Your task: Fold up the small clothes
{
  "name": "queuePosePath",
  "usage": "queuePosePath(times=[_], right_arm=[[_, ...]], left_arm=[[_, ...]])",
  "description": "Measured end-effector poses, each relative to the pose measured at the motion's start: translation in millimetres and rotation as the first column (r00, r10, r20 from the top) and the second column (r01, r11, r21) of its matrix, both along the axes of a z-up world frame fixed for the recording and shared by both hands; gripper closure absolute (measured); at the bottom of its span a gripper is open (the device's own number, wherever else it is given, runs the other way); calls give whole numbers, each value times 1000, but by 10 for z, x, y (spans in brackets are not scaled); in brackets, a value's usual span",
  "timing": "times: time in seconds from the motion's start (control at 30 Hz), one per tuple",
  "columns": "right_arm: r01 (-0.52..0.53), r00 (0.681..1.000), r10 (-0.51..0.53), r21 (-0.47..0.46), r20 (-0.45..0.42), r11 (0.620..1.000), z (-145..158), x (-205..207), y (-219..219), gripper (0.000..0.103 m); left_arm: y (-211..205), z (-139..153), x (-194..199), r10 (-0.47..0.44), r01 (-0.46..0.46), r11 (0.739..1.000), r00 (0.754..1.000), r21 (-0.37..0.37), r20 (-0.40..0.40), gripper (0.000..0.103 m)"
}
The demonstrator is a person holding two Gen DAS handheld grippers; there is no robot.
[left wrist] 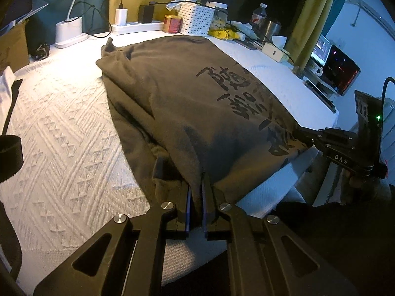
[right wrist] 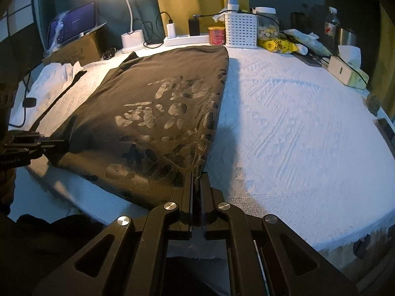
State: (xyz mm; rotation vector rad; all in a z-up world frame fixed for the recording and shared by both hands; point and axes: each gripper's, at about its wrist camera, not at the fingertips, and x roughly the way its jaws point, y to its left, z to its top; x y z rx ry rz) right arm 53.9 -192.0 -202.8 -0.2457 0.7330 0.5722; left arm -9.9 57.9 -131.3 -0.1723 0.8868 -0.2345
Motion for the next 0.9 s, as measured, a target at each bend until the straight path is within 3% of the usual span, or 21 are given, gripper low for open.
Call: queuePosePath(times=[0.23,0.3,0.37,0.43,0.47,0.5,0.57,0.9], right_arm=[[12,1000,-11,23,-25,1000,0,31,-26,97],[12,999,-11,21,-35,1000,7,39,-20,97],[15,999,-14,28,-51,999,13,56,-30,96],[15,998,-12,34,-65,999,25,80,-37,92],[18,997,-16,37,-70,999,32,92,-47,81],[25,997,-22,43,-73,999,42,105,-63,61],[30,997,-26,55,-73,998,59,123,-90,47],[52,996,-45,89,-82,995,122,290,-132,47]], left_arm=[[-3,40,19,15,-15,1000,1000,-1,-6,96],[-18,69,25,18,-18,1000,1000,20,0,91],[-17,109,32,35,-35,998,999,45,19,74],[17,128,45,55,-56,998,998,40,38,37],[51,136,50,77,-78,996,996,36,45,33],[86,147,61,98,-100,995,994,28,48,32],[121,163,78,113,-114,993,992,14,50,32],[163,202,253,145,-146,989,989,25,31,32]])
